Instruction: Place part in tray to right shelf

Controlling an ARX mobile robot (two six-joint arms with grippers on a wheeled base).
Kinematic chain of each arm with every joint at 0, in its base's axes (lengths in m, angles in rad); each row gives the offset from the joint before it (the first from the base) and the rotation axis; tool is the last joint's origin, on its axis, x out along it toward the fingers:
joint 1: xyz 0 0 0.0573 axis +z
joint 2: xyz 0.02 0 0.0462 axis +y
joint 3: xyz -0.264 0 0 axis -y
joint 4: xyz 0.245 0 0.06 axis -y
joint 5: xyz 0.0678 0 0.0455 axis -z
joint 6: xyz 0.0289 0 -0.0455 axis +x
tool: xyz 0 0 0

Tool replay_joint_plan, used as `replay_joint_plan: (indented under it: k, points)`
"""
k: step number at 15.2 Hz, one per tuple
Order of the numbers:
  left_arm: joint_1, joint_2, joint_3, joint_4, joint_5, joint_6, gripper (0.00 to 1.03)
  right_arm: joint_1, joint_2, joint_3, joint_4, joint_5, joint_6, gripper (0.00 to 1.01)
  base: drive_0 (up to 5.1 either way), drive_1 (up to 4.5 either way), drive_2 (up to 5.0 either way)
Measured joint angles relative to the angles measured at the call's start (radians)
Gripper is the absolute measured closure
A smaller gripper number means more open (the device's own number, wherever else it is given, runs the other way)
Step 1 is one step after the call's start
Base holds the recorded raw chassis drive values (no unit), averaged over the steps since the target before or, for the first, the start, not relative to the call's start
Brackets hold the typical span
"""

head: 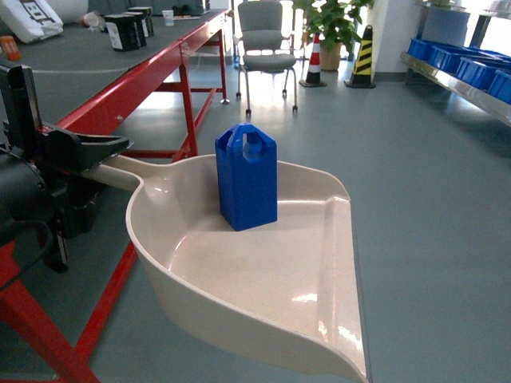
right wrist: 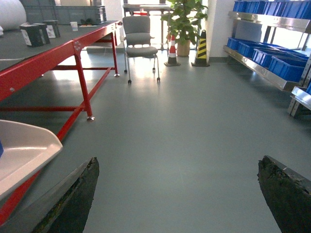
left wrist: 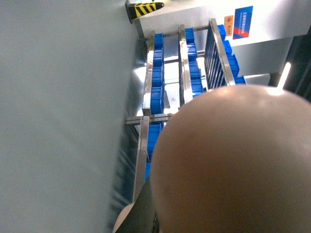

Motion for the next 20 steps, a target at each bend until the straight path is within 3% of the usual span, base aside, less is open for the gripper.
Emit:
replay_joint_plan:
  k: [20]
  points:
    - [0.0, 0.0, 0.0, 0.002, 0.001, 0.0, 0.88, 0.0, 0.0, 0.0, 0.0, 0.0, 0.0, 0.03, 0.0, 4.15, -4.1]
